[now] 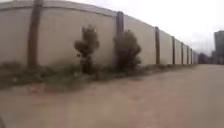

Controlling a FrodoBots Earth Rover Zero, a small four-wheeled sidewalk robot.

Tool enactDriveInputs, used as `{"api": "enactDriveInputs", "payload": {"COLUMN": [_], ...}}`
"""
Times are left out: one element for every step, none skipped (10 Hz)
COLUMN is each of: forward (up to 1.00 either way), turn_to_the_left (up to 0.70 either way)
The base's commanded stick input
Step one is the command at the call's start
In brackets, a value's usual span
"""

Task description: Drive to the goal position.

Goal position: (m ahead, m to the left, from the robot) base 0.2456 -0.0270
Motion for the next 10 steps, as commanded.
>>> {"api": "enactDriveInputs", "payload": {"forward": [0.00,0.00,0.00,0.00,0.00,0.00,0.00,0.00,0.00,0.00], "turn_to_the_left": [-0.45,-0.45,-0.45,-0.45,-0.13,0.00,0.00,0.00,0.00,0.00]}}
